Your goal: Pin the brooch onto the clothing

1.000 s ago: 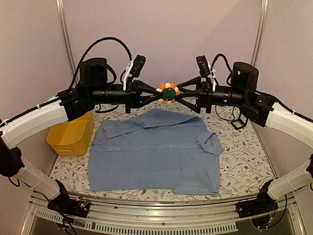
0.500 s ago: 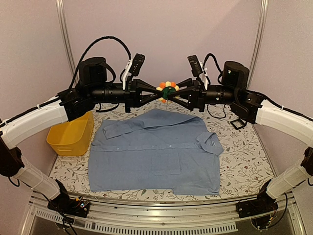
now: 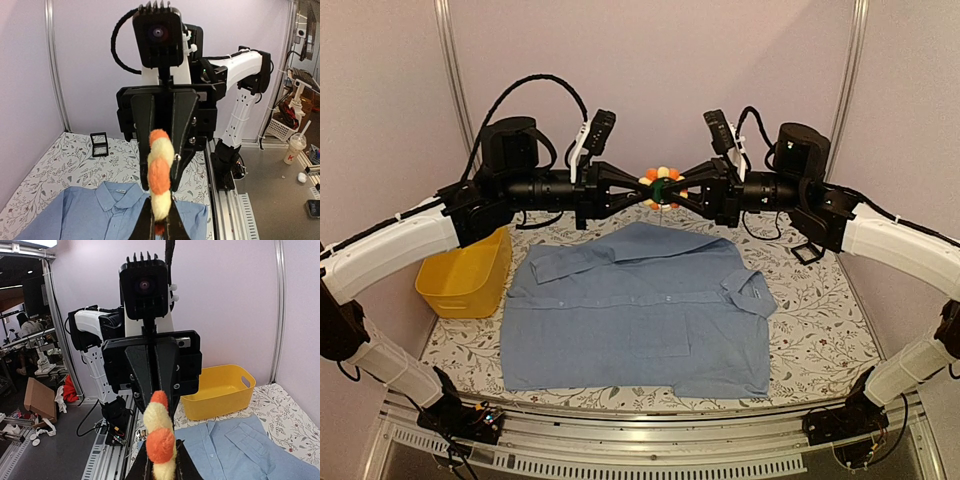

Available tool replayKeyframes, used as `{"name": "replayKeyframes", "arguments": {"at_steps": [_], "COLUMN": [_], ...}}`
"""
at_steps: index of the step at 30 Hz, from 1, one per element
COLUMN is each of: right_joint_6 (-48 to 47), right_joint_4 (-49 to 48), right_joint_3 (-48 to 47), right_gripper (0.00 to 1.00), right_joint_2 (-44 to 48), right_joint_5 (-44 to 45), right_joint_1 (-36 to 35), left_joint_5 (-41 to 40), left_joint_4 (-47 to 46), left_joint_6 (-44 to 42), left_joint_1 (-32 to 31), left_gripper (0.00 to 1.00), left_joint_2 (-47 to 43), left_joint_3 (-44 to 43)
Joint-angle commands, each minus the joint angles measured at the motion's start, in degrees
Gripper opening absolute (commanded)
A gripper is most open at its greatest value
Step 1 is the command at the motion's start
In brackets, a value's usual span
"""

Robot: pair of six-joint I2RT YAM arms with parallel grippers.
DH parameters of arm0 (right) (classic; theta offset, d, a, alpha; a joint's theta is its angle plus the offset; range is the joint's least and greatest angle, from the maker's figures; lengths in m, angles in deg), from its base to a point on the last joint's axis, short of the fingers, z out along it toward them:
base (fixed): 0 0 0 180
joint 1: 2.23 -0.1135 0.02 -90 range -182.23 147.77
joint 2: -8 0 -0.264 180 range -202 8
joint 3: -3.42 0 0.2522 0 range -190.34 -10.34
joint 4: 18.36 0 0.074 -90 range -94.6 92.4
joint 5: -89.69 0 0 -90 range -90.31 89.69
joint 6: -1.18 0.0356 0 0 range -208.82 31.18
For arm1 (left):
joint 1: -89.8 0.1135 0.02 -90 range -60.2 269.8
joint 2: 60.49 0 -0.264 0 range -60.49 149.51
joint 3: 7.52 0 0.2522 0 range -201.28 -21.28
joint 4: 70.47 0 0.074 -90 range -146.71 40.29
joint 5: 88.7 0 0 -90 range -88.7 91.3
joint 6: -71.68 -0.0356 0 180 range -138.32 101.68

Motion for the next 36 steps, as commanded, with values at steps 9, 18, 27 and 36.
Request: {"name": "replayKeyframes", "arguments": {"at_steps": [9,18,27,36], "right_joint_6": [3.71,14.64,22.43,22.91], "right_joint_4": [3.29,8.86,3.51,-2.24], "right_joint_3": [-0.64,14.32,28.12,33.65], "right_gripper": [0.0,0.0,0.0,0.0], "right_joint_2": [-2.39,-0.59,-2.6,-4.71], "right_joint_5": [1.5,13.65,14.58,11.1], "right_joint_1": [1.07,9.67,17.74,20.57], "left_joint_5": [-2.79,-7.35,-9.3,-11.28], "left_joint_4": [-2.39,-2.2,3.14,10.11], "left_joint_6": [0.36,-2.11,-24.83,-38.29], "left_joint_1": [1.16,1.89,-6.08,-6.72], "left_gripper": [0.24,0.7,0.52,0.6], "left_joint_2": [0.95,10.81,31.15,46.96], "left_joint_3": [2.67,10.12,3.44,-12.39]}}
